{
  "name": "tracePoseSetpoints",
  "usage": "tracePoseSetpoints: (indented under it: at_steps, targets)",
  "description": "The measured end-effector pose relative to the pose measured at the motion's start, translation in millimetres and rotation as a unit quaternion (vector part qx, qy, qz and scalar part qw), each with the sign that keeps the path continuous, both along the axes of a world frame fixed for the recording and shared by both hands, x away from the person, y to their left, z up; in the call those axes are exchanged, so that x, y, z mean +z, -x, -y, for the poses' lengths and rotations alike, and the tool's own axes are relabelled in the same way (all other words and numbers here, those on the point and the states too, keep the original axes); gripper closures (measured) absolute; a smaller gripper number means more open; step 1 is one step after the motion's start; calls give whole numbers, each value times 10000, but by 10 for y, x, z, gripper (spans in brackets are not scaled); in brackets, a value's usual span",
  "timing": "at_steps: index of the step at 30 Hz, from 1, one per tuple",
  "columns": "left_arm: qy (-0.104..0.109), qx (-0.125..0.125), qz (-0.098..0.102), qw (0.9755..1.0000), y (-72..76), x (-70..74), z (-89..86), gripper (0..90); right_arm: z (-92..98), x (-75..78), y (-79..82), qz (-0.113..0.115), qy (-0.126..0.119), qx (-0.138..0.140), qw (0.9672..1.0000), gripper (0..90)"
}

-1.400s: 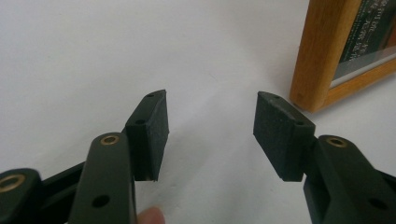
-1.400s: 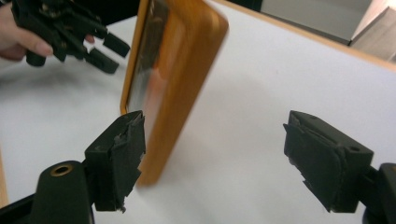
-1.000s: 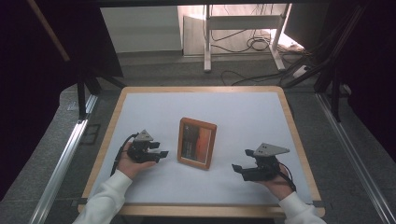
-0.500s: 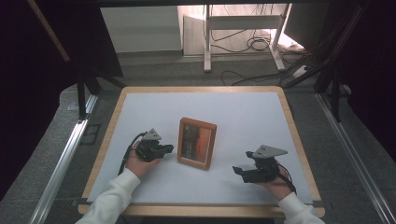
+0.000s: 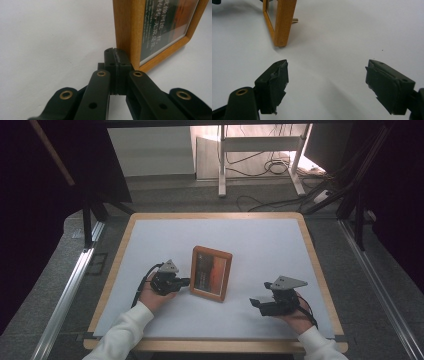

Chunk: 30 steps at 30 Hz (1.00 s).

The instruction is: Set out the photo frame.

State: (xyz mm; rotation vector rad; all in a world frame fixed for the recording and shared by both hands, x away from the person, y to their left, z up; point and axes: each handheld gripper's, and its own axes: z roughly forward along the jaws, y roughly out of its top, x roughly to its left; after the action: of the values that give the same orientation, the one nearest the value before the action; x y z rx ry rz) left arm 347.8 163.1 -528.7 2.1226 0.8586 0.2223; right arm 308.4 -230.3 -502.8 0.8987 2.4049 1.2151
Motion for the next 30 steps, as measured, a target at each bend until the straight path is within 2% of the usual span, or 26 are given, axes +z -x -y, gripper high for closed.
tracePoseSetpoints:
  at_steps: [2,18,30]
  targets:
    - [28,-2,-54,10000,-2,-3,-4,898,2,1,-1,5,2,-4,10000,185]
    - [-159,-44,-61,9998,37,-6,23,898,-19,0,9,48,55,32,10000,185]
    - [-155,-115,-92,9998,80,-4,41,898,-29,-8,3,46,77,53,9999,184]
